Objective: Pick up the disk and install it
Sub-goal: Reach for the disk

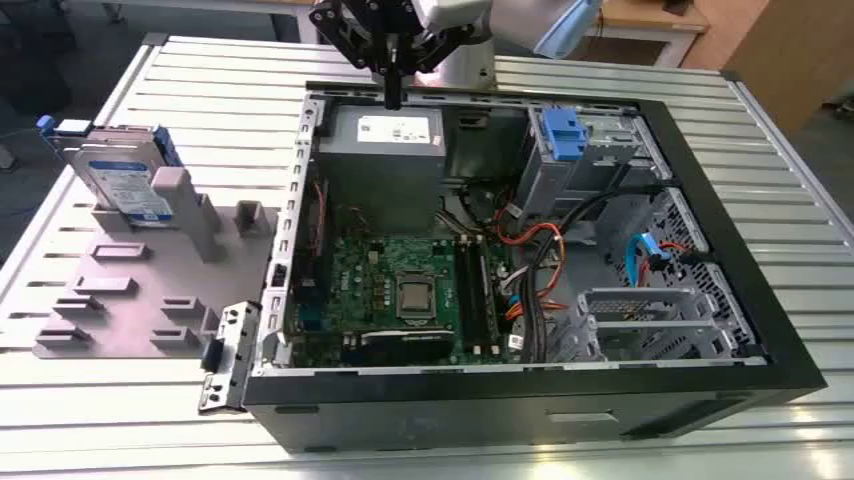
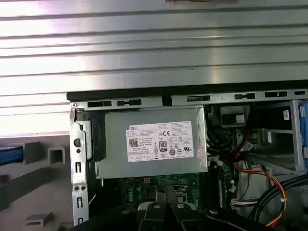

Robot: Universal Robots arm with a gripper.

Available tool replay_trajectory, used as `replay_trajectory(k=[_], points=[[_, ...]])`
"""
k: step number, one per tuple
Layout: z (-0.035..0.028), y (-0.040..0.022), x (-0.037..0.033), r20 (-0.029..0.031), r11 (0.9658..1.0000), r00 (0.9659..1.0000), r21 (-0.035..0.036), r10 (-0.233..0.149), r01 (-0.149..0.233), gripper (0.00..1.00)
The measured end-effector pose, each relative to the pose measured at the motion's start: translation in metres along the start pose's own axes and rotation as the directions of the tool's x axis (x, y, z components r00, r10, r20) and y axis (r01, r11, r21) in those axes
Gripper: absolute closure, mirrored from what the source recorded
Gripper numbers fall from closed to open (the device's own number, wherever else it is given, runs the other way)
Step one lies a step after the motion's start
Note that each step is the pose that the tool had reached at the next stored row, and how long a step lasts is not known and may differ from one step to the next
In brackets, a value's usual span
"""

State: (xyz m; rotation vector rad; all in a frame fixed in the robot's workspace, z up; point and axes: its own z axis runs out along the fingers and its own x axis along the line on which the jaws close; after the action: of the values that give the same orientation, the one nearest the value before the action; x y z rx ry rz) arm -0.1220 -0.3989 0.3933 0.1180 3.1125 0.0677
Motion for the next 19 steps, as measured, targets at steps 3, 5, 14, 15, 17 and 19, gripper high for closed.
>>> replay_trajectory(k=[3, 5, 14, 15, 17, 19], points=[[0.0000, 0.0000, 0.0000, 0.0000, 1.0000, 1.0000, 0.0000, 0.000, 0.000, 0.89], [0.0000, 0.0000, 0.0000, 0.0000, 1.0000, 1.0000, 0.0000, 0.000, 0.000, 0.89], [0.0000, -0.0001, 0.0012, 0.0000, 1.0000, 1.0000, 0.0000, 0.000, 0.000, 0.89], [0.0000, -0.0001, 0.0017, 0.0000, 1.0000, 1.0000, -0.0001, 0.000, 0.000, 0.89], [0.0000, -0.0002, 0.0026, 0.0000, 1.0000, 1.0000, 0.0000, 0.000, 0.000, 0.89], [-0.0001, -0.0002, 0.0028, 0.0000, 1.0000, 1.0000, 0.0000, 0.000, 0.000, 0.89]])
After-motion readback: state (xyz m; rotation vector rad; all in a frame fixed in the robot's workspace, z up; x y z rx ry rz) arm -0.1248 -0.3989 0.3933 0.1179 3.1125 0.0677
